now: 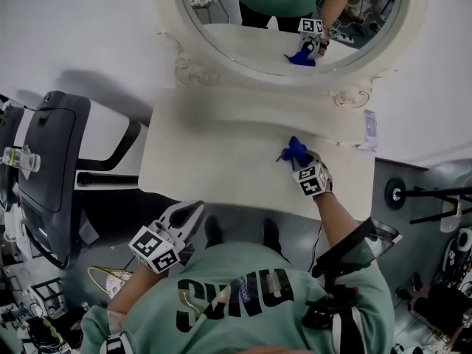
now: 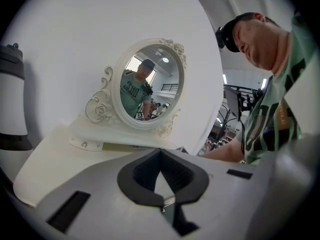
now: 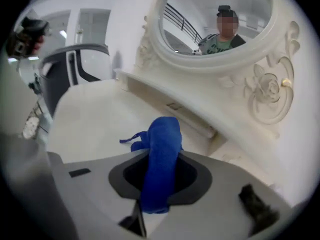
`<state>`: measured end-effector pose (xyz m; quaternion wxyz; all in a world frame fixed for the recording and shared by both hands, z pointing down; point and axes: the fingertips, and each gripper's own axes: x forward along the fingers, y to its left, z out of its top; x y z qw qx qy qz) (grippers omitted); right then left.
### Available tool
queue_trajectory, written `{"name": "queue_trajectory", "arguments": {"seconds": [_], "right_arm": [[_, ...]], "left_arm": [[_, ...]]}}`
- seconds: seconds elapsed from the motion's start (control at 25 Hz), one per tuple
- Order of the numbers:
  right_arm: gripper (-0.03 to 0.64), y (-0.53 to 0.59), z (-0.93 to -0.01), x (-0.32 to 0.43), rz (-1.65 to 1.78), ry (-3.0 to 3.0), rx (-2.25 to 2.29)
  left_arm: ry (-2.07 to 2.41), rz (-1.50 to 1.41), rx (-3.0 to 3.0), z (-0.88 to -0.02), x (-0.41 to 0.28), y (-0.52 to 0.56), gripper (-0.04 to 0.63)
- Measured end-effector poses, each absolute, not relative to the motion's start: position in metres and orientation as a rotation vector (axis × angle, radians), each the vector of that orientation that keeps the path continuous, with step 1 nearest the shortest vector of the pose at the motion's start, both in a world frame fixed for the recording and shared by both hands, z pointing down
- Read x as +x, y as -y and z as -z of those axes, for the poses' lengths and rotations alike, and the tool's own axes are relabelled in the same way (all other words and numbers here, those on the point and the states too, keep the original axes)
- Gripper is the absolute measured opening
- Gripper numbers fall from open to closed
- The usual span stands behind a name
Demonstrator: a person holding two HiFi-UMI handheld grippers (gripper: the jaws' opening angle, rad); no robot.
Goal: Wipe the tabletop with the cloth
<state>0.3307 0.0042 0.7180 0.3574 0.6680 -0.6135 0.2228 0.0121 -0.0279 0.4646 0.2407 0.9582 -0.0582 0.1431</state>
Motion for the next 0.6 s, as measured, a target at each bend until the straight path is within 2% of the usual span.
{"name": "queue_trajectory", "arguments": {"seconds": [0.12, 0.32, 0.4, 0.6], "right_arm": [[0.087, 0.009, -0.729, 0.396, -0.512, 1.363, 1.716], [0.084, 0.008, -0.736, 0.396, -0.542, 1.330, 1.764], [0.083, -0.010, -0.735, 0.357, -0.582, 1.428, 1.679], [0.083, -0.115, -0.735, 0.192, -0.675, 1.736, 1.373]], "left_arm": [[0.160, -0.418, 2.621, -0.466, 0.010, 0.021, -0.003], [0.176, -0.435, 2.618, -0.469, 0.006, 0.020, -0.003], [0.166, -0.424, 2.622, -0.468, 0.008, 0.019, -0.003], [0.134, -0.395, 2.624, -0.467, 0.017, 0.020, -0.003]]}}
